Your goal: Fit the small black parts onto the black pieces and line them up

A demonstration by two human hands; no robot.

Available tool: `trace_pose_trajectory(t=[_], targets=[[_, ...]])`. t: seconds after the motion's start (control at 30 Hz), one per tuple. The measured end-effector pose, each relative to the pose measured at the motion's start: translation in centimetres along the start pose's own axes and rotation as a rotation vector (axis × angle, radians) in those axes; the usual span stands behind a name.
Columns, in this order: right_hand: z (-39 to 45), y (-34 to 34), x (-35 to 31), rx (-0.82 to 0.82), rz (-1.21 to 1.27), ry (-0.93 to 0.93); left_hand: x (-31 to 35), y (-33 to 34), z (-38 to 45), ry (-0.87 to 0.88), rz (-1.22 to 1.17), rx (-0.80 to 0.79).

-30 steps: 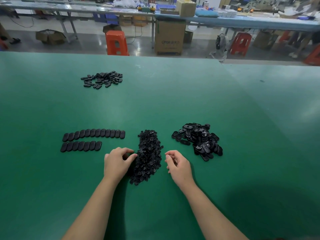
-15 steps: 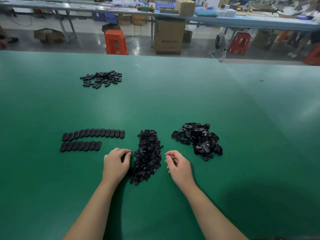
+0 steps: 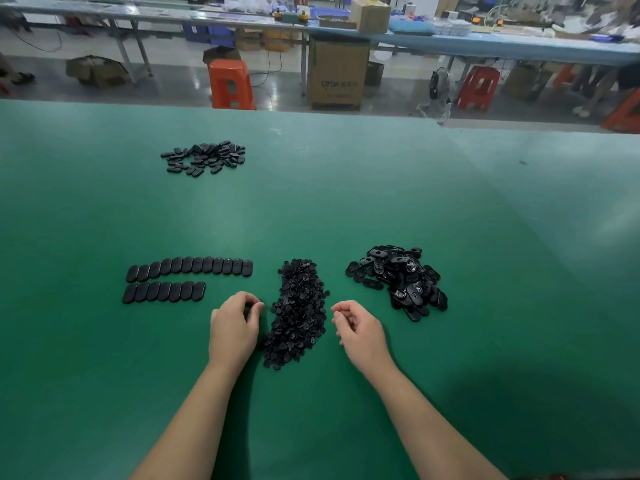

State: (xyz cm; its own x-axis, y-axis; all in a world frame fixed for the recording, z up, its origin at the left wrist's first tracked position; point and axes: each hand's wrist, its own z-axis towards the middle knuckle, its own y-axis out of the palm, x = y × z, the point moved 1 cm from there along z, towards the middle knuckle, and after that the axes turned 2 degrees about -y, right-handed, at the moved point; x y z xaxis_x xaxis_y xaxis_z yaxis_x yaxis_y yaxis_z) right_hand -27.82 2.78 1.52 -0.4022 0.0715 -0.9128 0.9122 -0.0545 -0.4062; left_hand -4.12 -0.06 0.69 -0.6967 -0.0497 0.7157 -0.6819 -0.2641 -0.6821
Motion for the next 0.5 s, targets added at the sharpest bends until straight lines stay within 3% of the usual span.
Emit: trace_pose_trajectory(t=[0.13, 0.37, 0.5], targets=[[1.3, -0.5, -0.3, -0.033, -0.107, 0.009, 0.0, 0.1, 0.0, -0.024, -0.028, 0.024], [3.9, -2.9, -0.2, -0.014, -0.617, 0.01, 0.0, 0.1, 0.2, -0.002, -0.021, 0.029], [4.9, -4.0, 0.0, -0.085, -0.64, 0.071, -0.2, 0.3, 0.3, -0.003, -0.022, 0.028]])
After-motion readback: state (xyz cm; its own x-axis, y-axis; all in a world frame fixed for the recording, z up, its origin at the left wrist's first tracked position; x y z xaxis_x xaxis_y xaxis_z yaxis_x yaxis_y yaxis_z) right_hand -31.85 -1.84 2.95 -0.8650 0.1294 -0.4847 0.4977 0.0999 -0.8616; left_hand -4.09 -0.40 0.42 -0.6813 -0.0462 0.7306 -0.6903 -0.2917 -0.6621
